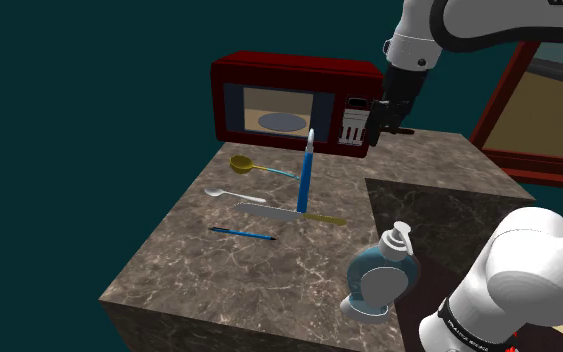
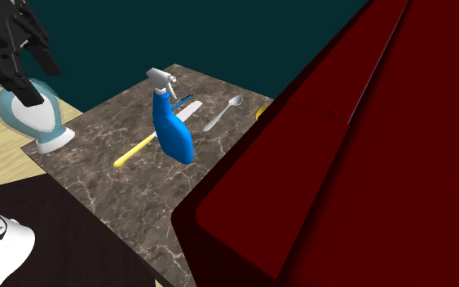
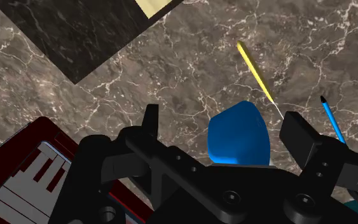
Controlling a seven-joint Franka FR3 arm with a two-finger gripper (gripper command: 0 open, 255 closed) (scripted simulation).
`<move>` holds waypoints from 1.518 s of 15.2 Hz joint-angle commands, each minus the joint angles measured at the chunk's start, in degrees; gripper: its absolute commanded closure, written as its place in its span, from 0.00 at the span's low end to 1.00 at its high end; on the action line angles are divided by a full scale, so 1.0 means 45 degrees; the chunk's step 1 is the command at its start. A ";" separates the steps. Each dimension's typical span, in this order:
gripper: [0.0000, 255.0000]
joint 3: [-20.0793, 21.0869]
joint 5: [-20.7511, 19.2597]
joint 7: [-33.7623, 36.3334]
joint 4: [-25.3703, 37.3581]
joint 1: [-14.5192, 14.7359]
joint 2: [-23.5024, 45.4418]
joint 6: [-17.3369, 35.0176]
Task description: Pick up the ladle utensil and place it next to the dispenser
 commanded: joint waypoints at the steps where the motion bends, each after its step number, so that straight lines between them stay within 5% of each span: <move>1: 0.00 0.0000 0.0000 0.0000 0.0000 0.0000 0.0000 0.0000; 12: 0.00 -0.0872 -0.0485 -0.2447 0.0964 0.0671 0.4738 0.4084; 23: 0.00 -0.1128 -0.0183 -0.4905 0.3873 0.1179 0.9953 0.6683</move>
